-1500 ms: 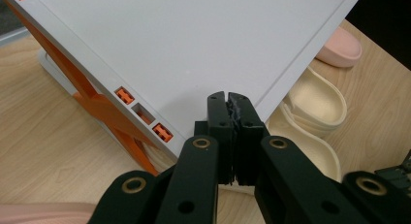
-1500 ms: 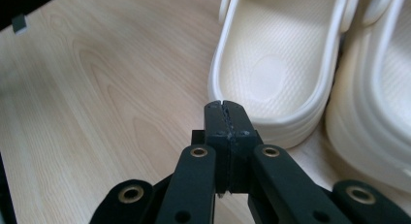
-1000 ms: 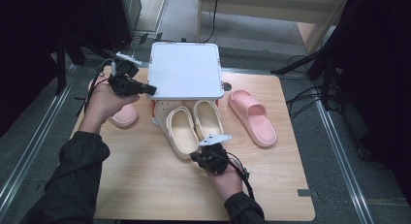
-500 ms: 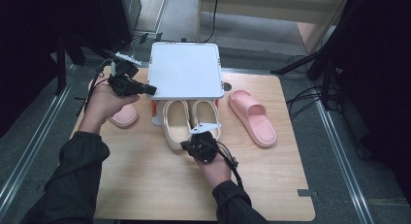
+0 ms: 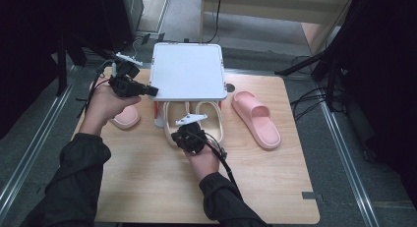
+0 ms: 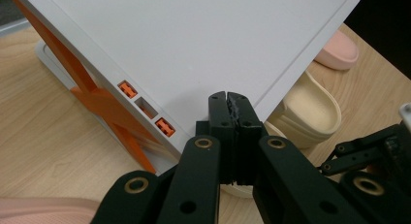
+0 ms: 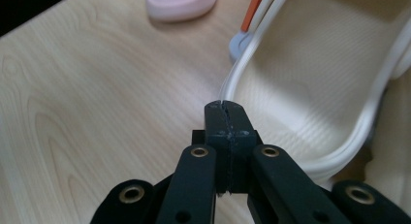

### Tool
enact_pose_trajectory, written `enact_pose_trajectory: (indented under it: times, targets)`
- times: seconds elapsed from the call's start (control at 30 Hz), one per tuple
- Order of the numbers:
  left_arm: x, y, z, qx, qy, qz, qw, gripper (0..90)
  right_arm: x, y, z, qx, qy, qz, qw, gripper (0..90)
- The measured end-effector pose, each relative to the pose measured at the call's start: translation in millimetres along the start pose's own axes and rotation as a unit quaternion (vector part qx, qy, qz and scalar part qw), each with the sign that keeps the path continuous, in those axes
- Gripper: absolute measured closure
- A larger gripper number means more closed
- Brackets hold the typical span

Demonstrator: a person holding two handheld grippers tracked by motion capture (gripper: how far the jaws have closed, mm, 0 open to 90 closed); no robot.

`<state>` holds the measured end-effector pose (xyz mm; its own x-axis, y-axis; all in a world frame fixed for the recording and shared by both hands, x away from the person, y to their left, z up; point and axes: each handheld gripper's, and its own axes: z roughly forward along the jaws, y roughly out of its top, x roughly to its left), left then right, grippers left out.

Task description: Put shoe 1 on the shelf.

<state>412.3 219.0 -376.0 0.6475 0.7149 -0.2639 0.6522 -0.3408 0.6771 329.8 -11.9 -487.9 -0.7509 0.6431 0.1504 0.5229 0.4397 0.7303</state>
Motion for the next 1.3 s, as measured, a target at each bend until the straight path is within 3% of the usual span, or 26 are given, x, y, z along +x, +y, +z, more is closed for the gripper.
enact_pose_trajectory:
  times: [0.13,0.3,0.53,0.63,0.9,1.03,1.23,1.3]
  targets:
    - [0.5,-0.1,-0.1,0.000,-0.002,0.000,1.0000,89.6,-1.6,-10.8,-1.5,0.004,0.008,-0.002,1.0000,90.0]
    - [-0.6,0.0,-0.1,0.000,0.002,-0.001,1.0000,89.6,-8.5,-19.9,-5.7,0.003,0.015,0.018,0.9997,90.0]
    - [0.0,-0.3,-0.1,0.000,0.000,-0.002,1.0000,89.6,-16.3,-31.0,-12.1,0.011,-0.012,0.024,0.9996,90.0]
    - [-0.7,-0.2,-0.1,0.000,0.003,-0.002,1.0000,89.6,-18.6,-27.4,-8.6,0.009,-0.010,0.030,0.9995,90.0]
    - [-0.5,-0.4,-0.2,0.000,0.000,-0.003,1.0000,89.6,-16.3,-10.3,13.9,-0.001,-0.036,0.011,0.9993,90.0]
    - [-0.2,-0.7,-0.2,-0.001,-0.001,-0.004,1.0000,89.6,-21.7,-0.3,24.8,-0.018,-0.039,0.032,0.9986,90.0]
    - [-0.7,-0.5,-0.4,0.000,0.001,-0.005,1.0000,89.6,-31.3,11.4,38.5,-0.022,-0.046,0.049,0.9975,90.0]
    - [-0.6,-0.7,-0.5,0.000,0.002,-0.005,1.0000,89.6,-33.4,11.5,39.2,-0.023,-0.039,0.061,0.9971,90.0]
